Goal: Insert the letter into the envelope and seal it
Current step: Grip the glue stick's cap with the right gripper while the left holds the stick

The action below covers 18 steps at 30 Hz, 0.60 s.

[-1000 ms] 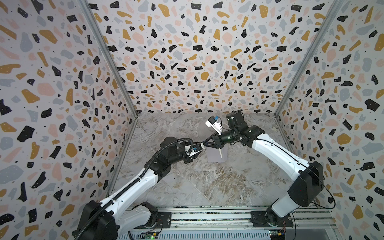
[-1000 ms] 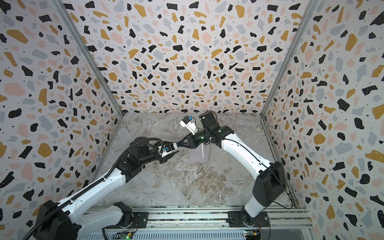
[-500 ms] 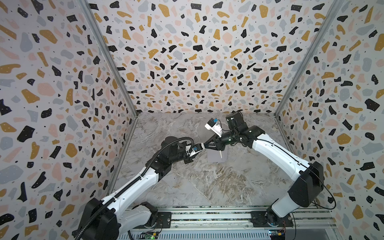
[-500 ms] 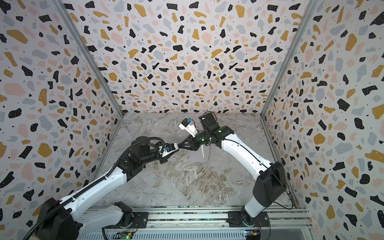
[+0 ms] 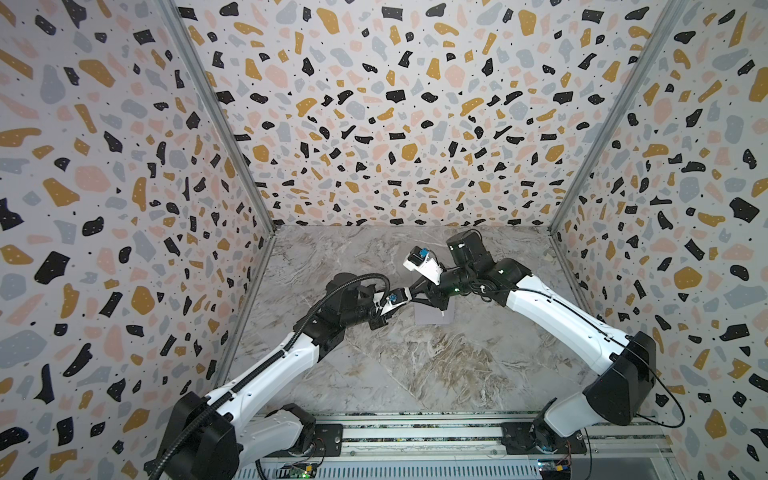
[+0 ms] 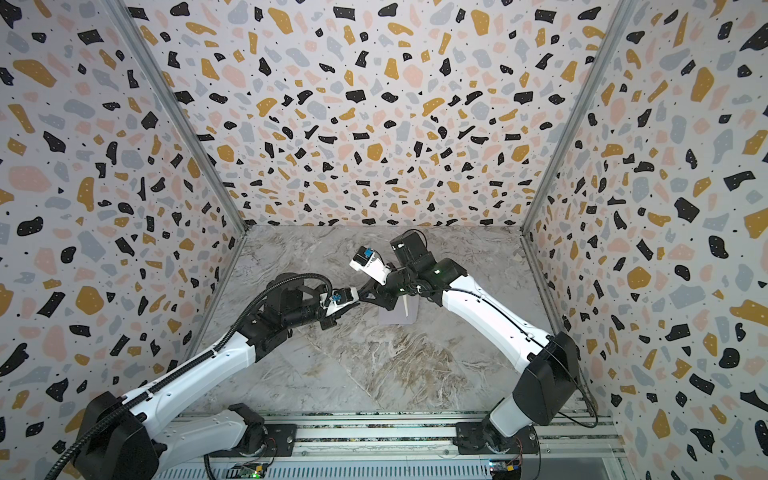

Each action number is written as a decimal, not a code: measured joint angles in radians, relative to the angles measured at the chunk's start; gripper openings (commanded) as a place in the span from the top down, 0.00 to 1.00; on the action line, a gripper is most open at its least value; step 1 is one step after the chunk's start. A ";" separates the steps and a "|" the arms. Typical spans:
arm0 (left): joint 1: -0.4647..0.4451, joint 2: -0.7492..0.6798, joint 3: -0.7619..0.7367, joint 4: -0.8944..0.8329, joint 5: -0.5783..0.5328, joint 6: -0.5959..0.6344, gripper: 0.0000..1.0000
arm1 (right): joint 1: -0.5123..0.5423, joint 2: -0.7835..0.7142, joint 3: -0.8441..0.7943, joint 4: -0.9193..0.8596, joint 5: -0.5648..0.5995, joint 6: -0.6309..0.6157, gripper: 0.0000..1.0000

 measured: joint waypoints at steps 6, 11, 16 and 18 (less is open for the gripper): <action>-0.014 -0.027 -0.011 0.066 -0.083 -0.037 1.00 | -0.053 0.008 0.000 0.070 -0.090 0.154 1.00; -0.025 -0.027 -0.011 0.105 -0.114 -0.042 1.00 | -0.090 0.009 -0.006 0.105 -0.154 0.254 1.00; -0.028 -0.027 -0.011 0.116 -0.117 -0.040 1.00 | -0.102 0.009 -0.007 0.109 -0.176 0.297 1.00; -0.028 -0.025 -0.009 0.113 -0.114 -0.039 1.00 | -0.103 0.009 -0.007 0.106 -0.176 0.296 1.00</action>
